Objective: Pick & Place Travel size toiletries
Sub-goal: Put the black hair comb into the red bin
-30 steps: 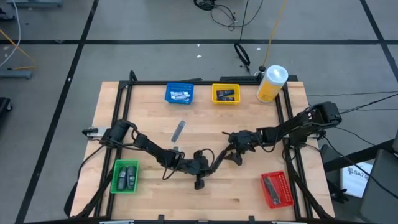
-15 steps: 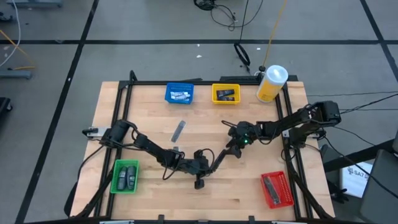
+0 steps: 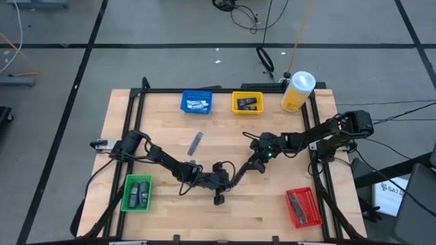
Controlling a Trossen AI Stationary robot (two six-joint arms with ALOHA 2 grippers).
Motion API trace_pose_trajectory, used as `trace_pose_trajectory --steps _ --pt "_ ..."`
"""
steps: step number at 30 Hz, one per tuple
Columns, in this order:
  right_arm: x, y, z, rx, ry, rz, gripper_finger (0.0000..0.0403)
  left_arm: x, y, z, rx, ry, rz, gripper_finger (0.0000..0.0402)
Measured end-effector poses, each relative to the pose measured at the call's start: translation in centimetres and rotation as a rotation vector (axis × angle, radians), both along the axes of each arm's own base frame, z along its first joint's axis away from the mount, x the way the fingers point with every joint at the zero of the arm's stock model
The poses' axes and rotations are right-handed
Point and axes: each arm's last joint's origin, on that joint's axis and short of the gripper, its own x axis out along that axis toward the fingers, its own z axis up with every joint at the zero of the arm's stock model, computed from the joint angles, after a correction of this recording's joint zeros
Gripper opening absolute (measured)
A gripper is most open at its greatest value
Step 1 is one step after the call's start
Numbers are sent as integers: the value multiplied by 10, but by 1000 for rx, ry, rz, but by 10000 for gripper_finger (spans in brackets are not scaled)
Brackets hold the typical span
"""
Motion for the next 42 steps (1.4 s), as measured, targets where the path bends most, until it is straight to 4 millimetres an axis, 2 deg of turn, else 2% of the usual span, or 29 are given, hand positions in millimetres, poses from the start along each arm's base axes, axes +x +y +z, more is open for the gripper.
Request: trace_pose_trajectory --steps 18,25,32,36,42 --pt "-3 6 3 90 -13 138 270 -2 -6 0 30 -4 -23 26" --pt "-1 9 18 108 -98 185 270 -3 -8 0 42 -10 -34 26" --pt "-6 10 28 93 -105 169 270 -3 -9 0 40 -9 -36 26" --pt "-16 9 36 90 -65 145 270 -3 -9 0 36 -9 -36 26" --pt "-33 5 36 -3 92 8 270 0 -9 3 -6 -55 32 26"
